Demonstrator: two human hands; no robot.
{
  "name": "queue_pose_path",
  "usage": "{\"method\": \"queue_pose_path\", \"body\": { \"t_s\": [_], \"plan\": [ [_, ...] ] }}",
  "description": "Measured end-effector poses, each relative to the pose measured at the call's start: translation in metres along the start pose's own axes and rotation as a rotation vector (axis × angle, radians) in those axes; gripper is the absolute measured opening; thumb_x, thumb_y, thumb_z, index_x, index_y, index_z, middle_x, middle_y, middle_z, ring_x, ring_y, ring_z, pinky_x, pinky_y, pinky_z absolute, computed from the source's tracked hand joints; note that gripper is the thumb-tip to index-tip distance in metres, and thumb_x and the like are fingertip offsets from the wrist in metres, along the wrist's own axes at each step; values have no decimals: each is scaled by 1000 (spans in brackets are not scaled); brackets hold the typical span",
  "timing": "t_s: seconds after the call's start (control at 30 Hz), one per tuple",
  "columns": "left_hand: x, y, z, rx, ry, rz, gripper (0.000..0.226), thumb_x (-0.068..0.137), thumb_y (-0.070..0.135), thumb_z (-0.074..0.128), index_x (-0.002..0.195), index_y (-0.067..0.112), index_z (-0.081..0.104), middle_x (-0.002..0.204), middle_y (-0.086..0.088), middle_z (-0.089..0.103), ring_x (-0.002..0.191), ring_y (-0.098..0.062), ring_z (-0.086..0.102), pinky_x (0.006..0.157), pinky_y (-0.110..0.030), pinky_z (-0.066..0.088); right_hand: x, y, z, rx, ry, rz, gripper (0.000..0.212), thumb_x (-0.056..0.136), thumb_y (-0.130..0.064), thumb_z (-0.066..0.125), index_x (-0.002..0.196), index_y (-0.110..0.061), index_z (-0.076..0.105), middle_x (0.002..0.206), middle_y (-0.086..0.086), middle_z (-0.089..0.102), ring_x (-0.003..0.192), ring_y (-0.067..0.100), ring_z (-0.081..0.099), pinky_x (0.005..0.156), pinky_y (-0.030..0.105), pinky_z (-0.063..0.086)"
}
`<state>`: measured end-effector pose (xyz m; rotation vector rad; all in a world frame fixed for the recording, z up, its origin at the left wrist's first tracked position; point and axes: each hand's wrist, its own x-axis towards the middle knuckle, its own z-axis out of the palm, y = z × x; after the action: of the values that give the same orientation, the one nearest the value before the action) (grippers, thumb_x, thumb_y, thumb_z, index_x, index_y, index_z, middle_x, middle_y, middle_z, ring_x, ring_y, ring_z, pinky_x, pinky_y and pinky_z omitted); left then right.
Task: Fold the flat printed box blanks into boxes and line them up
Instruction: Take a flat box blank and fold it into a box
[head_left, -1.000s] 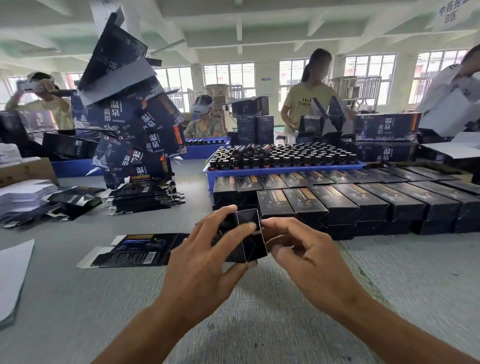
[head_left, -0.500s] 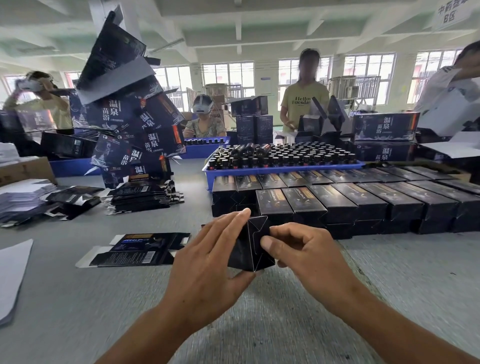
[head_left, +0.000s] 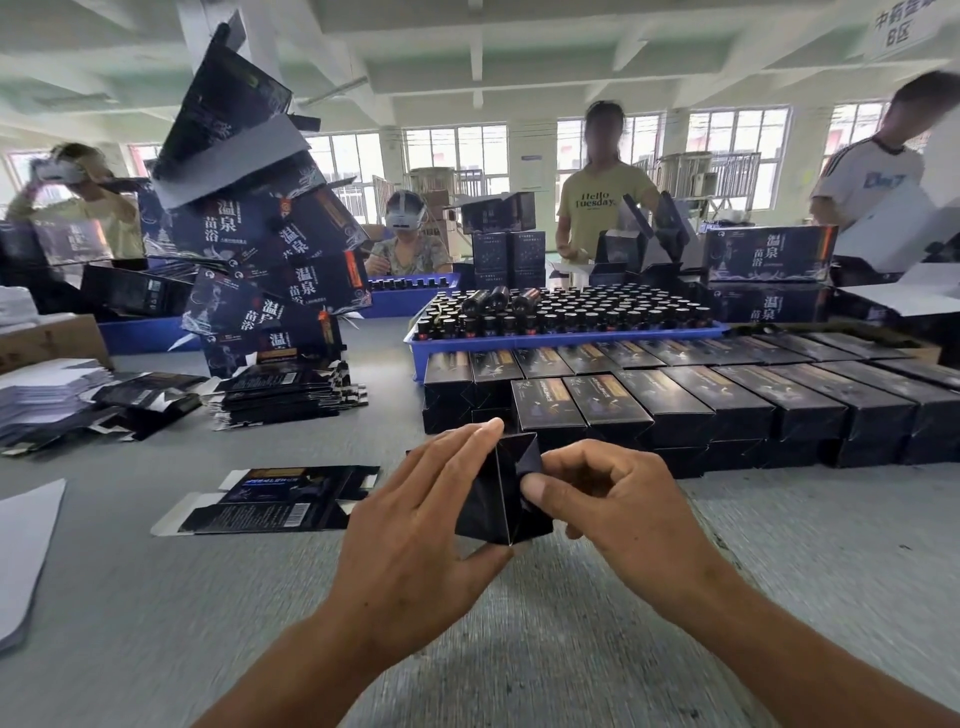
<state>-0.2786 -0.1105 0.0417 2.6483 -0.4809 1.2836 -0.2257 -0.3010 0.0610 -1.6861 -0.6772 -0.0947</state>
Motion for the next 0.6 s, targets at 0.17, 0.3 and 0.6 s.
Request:
{"method": "queue_pose_path", "body": {
  "t_s": [0.17,0.3,0.6],
  "plan": [
    [0,1,0,-25,-12,-17,93,74,48,77,151,19,34,145,9,43,130,-8,44,102,-23,37,1,4,-1,-1,-39,12,35,82,-44,77,115,-36,67,96,-15,73,83,6,71,67,17,55],
    [0,2,7,-48,-61,60,86,83,49,60,157,20,27,158,13,33,149,-4,24,119,-19,21,-1,8,5,-23,-93,30,69,73,-62,75,134,-57,43,107,-28,65,96,-4,68,69,9,53],
    [0,-1,6,-174,82,-222,69,92,46,54,153,24,31,157,5,33,146,-6,28,116,-25,29,12,17,-8,167,-17,201,54,57,-22,72,110,-30,63,94,2,73,91,24,70,75,34,63]
  ]
}}
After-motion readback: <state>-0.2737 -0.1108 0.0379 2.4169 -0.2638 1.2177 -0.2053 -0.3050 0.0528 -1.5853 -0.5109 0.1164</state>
